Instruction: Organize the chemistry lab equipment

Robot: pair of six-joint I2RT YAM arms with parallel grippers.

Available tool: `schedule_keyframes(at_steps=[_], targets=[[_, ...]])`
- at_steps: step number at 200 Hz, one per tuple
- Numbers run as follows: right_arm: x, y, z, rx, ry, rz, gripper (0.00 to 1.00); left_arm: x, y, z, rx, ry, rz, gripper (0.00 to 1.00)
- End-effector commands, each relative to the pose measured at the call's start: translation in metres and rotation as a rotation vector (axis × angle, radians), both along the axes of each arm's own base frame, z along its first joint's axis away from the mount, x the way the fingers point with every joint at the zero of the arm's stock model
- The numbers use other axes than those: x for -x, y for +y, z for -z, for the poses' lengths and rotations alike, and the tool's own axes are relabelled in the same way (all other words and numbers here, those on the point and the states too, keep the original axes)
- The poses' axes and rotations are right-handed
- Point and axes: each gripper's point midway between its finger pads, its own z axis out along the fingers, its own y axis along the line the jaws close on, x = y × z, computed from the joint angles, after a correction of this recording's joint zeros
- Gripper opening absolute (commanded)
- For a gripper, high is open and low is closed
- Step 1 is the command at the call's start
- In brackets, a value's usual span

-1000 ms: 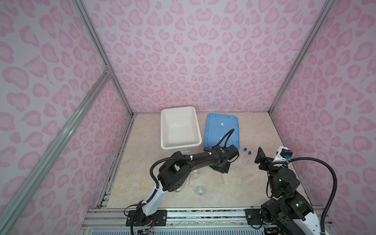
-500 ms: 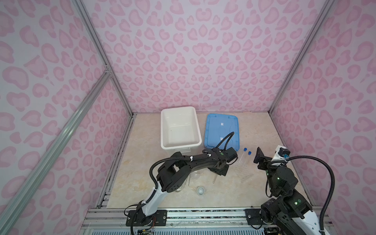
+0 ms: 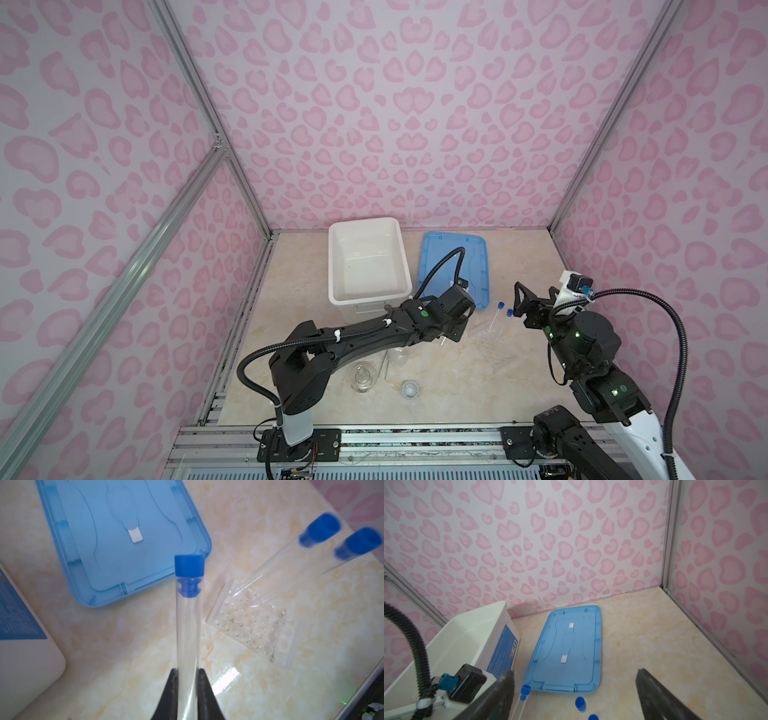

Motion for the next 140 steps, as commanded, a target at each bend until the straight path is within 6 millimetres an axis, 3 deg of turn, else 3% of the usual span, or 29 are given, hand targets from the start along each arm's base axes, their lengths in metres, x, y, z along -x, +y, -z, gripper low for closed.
schedule_keyframes(at_steps=[1,58,86,140], targets=[[-0.004,0.037,0.004,-0.128,0.133,-0.254,0.93,-0.011,-0.010,-0.048,0.135,-0.172,0.033,0.09],[-0.027,0.078,0.015,-0.255,0.300,-0.518,0.98,-0.005,0.003,-0.066,0.208,-0.255,0.043,0.09],[-0.036,0.098,0.026,-0.284,0.338,-0.581,0.86,-0.002,0.007,-0.068,0.219,-0.268,0.043,0.09],[-0.047,0.158,0.045,-0.329,0.393,-0.712,0.69,-0.001,0.009,-0.065,0.236,-0.254,0.030,0.10]])
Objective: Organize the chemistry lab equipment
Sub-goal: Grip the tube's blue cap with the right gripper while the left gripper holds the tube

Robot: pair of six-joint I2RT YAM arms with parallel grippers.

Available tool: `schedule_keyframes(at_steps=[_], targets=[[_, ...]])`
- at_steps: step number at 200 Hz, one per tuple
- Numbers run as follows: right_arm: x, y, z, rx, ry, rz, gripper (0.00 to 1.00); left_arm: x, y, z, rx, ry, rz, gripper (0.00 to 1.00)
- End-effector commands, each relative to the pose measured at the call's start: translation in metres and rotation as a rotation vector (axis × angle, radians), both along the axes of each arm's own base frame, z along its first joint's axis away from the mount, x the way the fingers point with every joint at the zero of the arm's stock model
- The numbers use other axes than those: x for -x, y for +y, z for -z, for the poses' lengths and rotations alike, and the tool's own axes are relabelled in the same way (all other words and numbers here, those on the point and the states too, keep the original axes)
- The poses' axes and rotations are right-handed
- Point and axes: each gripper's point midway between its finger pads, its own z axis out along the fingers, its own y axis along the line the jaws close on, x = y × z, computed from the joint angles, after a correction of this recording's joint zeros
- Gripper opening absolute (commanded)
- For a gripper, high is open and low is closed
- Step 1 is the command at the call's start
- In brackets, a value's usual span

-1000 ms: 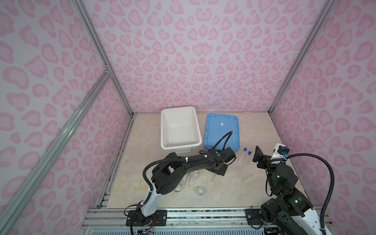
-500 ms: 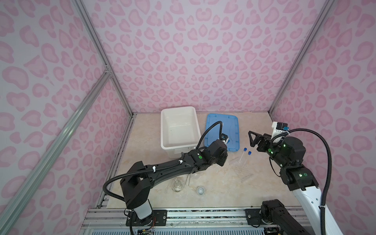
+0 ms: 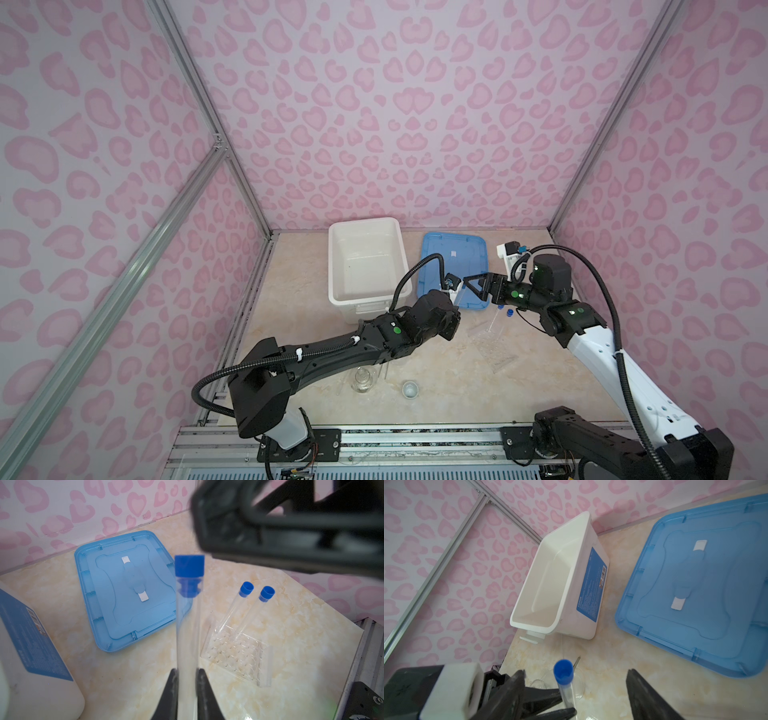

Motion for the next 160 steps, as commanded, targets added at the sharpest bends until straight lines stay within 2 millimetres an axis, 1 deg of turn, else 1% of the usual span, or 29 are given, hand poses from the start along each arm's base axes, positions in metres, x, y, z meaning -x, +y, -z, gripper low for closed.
schedule_keyframes(at_steps=[1,12,22,65,129,140,160], targets=[[-0.005,0.024,-0.008,-0.053,-0.030,-0.051,0.68,-0.003,-0.002,-0.013,0.052,-0.022,-0.012,0.10],[-0.007,0.030,-0.006,-0.056,-0.026,-0.066,0.59,-0.002,-0.002,-0.012,0.051,-0.021,-0.013,0.10],[-0.008,0.031,-0.003,-0.058,-0.014,-0.067,0.51,-0.002,0.000,-0.012,0.050,-0.021,-0.017,0.10],[-0.007,0.026,0.002,-0.038,-0.016,-0.038,0.32,-0.003,0.002,-0.013,0.047,-0.022,-0.026,0.10],[-0.004,0.019,0.007,-0.015,-0.019,-0.010,0.16,-0.003,0.001,-0.012,0.040,-0.019,-0.028,0.10],[-0.003,0.016,0.008,0.002,-0.025,0.000,0.15,-0.002,0.000,-0.012,0.044,-0.014,-0.020,0.11],[0.000,0.009,0.011,0.036,-0.045,0.021,0.14,0.001,-0.004,-0.014,0.074,0.002,0.001,0.19]])
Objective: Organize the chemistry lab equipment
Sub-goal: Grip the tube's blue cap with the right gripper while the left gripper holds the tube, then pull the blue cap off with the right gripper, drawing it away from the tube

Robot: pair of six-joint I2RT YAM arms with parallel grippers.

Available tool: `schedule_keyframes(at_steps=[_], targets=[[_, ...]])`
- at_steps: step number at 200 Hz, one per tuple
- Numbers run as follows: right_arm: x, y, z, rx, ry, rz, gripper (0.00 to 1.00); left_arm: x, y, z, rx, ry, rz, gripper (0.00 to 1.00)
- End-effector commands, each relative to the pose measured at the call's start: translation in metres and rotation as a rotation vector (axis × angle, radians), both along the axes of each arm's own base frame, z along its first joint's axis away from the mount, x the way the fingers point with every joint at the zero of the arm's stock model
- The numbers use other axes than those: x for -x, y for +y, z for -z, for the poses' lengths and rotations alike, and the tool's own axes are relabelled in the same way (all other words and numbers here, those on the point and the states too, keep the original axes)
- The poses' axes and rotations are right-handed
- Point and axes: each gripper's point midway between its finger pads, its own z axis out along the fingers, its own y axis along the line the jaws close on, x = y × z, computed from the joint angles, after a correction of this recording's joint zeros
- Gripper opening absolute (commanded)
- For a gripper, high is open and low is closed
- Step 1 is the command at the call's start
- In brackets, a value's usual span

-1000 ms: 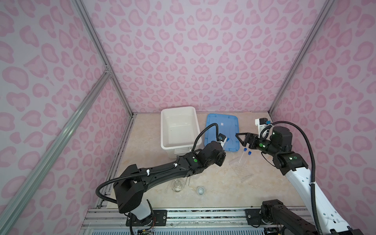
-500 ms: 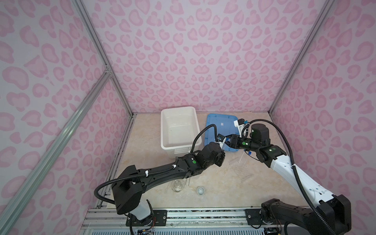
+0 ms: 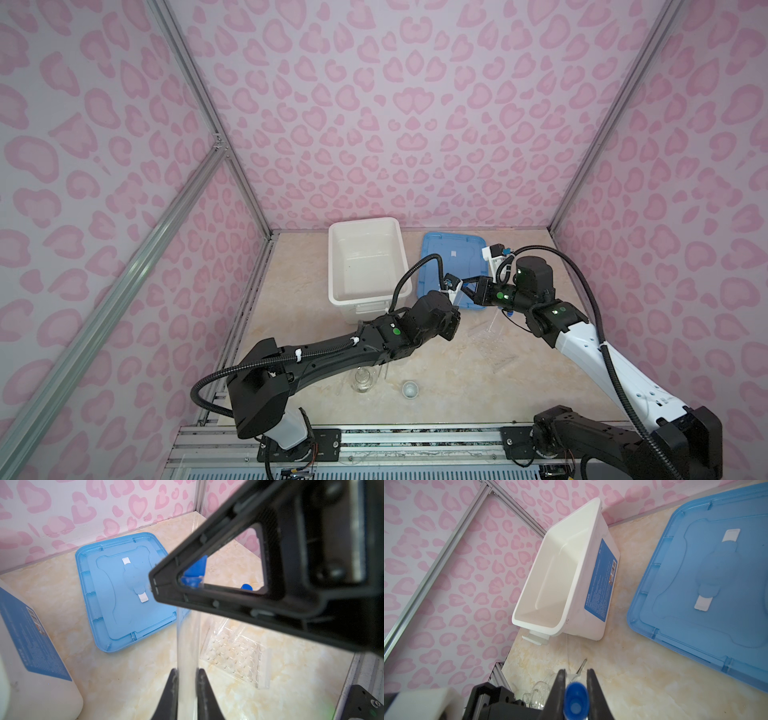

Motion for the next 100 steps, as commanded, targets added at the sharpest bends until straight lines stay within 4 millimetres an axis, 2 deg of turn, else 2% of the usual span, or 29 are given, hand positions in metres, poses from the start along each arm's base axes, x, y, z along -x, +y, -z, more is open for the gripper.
schedule_keyframes(at_steps=[1,8,16,33,39,73,100], targets=[[0.003,-0.007,0.003,0.036,-0.029,0.018,0.14,0.001,-0.004,-0.011,0.054,0.002,0.008,0.20],[0.003,-0.009,0.004,0.047,-0.033,0.029,0.14,0.002,-0.006,-0.013,0.069,0.011,0.019,0.24],[0.005,-0.013,0.005,0.064,-0.040,0.040,0.13,0.005,-0.008,-0.016,0.084,0.019,0.037,0.34],[0.010,-0.025,0.005,0.116,-0.066,0.083,0.13,0.011,-0.009,-0.028,0.152,0.031,0.057,0.85],[0.012,-0.031,0.005,0.139,-0.079,0.105,0.13,0.013,-0.007,-0.034,0.179,0.036,0.054,0.99],[0.034,-0.069,0.011,0.318,-0.163,0.235,0.12,0.018,-0.001,-0.055,0.249,0.050,0.041,0.98],[0.052,-0.096,0.020,0.394,-0.181,0.327,0.12,0.017,-0.001,-0.054,0.265,0.070,0.030,0.98]])
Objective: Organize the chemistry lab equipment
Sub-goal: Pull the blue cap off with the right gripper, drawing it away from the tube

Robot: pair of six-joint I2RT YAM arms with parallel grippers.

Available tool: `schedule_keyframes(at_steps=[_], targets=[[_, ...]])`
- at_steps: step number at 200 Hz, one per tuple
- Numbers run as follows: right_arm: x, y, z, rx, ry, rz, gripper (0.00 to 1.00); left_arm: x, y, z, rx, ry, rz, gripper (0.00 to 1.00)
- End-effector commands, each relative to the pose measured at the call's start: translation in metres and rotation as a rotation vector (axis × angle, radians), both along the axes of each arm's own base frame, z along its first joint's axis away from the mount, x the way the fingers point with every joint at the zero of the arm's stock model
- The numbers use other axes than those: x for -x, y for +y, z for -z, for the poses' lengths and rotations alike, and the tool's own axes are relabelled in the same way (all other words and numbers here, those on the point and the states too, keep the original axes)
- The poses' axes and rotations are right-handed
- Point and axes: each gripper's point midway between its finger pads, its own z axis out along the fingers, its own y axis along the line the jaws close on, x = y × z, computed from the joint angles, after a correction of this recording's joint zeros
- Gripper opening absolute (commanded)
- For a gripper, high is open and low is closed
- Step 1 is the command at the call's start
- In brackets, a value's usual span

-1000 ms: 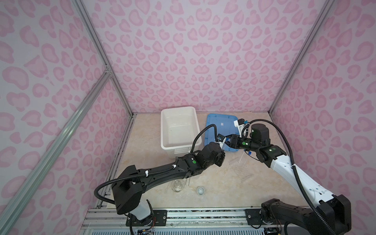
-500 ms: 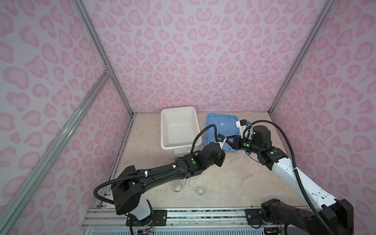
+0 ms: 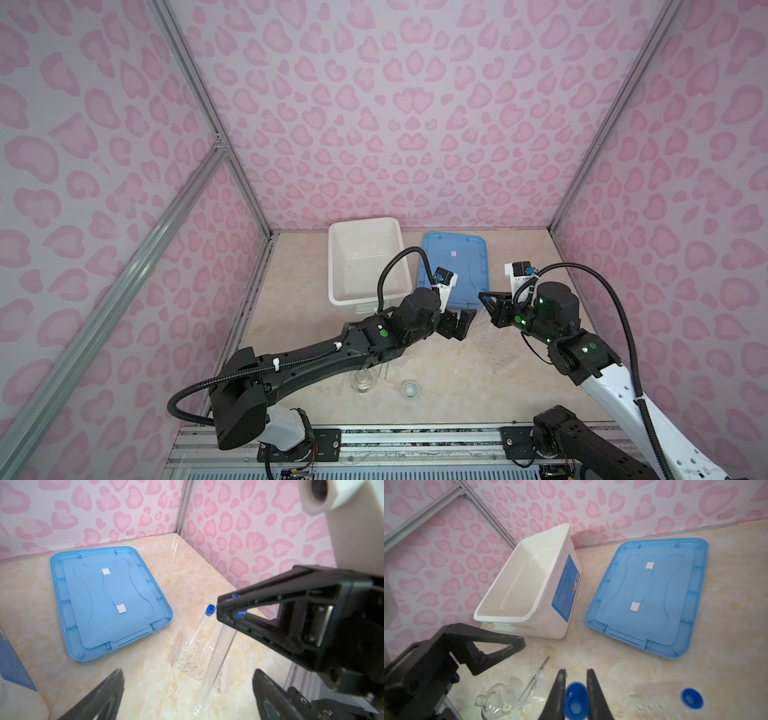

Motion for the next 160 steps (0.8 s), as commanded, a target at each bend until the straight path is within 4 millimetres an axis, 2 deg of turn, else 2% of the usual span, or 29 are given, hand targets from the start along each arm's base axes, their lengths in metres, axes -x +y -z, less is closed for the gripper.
schedule_keyframes(at_steps=[1,15,44,79,118,160], targets=[[0.009,-0.039,0.020,0.140,-0.005,0.152,0.12,0.001,-0.003,-0.010,0.061,0.019,-0.008,0.98],[0.017,-0.052,0.018,0.141,-0.043,0.210,0.12,0.002,-0.007,-0.003,0.062,0.044,0.002,0.98],[0.031,-0.094,0.017,0.163,-0.090,0.411,0.13,0.005,-0.016,0.006,0.085,0.094,0.028,0.98],[0.039,-0.125,0.025,0.201,-0.117,0.559,0.13,0.006,-0.020,0.008,0.082,0.103,0.038,0.98],[0.031,-0.122,0.044,0.209,-0.133,0.562,0.13,0.007,-0.024,0.011,0.086,0.120,0.050,0.98],[0.024,-0.118,0.052,0.214,-0.187,0.545,0.13,0.012,-0.031,0.020,0.119,0.159,0.075,0.98]])
